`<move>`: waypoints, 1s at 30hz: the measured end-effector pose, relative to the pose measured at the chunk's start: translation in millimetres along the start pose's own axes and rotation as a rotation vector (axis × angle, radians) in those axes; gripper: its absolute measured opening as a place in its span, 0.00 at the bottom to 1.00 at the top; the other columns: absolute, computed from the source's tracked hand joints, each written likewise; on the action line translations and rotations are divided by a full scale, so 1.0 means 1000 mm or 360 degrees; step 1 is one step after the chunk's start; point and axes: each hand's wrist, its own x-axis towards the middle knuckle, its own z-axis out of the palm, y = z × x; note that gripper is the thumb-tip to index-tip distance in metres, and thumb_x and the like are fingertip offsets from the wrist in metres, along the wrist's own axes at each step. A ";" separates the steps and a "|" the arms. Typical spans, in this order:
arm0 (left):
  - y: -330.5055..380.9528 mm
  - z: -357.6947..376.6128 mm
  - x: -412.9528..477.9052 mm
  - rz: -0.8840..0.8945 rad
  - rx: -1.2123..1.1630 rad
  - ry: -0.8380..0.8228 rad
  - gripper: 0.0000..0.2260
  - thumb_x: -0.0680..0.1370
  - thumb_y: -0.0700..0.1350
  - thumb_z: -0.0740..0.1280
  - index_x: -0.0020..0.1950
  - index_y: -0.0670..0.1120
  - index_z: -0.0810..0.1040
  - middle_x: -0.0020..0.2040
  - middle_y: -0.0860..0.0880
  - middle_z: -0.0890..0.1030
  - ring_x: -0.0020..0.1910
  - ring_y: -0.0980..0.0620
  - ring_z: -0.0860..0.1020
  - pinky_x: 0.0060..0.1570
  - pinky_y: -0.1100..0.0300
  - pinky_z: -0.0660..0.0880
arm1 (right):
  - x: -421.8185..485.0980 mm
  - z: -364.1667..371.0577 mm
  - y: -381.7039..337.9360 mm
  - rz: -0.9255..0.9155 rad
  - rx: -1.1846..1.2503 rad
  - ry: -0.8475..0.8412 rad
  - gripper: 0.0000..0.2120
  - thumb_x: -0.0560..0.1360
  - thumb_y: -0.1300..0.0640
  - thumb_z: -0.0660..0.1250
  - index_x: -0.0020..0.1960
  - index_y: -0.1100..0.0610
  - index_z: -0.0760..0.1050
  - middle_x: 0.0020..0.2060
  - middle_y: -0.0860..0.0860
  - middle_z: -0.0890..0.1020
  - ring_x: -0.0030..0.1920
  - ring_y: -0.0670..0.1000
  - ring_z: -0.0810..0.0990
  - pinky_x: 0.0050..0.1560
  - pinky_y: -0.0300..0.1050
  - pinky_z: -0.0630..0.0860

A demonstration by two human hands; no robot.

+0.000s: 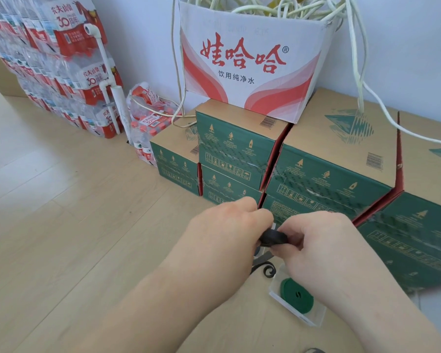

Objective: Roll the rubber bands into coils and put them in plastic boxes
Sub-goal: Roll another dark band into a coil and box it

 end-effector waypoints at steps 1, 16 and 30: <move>0.000 0.002 0.000 -0.0013 0.0001 -0.0023 0.04 0.80 0.45 0.64 0.51 0.54 0.72 0.47 0.53 0.72 0.47 0.49 0.74 0.44 0.47 0.75 | 0.001 -0.001 0.000 0.0018 -0.0025 -0.0019 0.02 0.73 0.51 0.73 0.45 0.48 0.83 0.40 0.46 0.83 0.46 0.50 0.81 0.48 0.47 0.81; -0.003 -0.004 0.000 -0.0181 -0.0063 0.0040 0.11 0.77 0.49 0.69 0.57 0.58 0.74 0.52 0.56 0.71 0.48 0.52 0.74 0.45 0.51 0.76 | -0.003 0.001 0.001 -0.0028 0.0103 0.0048 0.05 0.70 0.51 0.73 0.38 0.49 0.78 0.34 0.45 0.82 0.39 0.47 0.81 0.42 0.49 0.82; -0.018 -0.009 0.001 -0.0327 -0.0556 -0.0144 0.11 0.80 0.40 0.66 0.52 0.57 0.72 0.45 0.57 0.80 0.44 0.57 0.77 0.45 0.61 0.76 | -0.006 -0.009 0.005 -0.0058 0.0234 -0.0029 0.05 0.73 0.48 0.75 0.42 0.46 0.80 0.36 0.47 0.80 0.39 0.45 0.76 0.42 0.45 0.77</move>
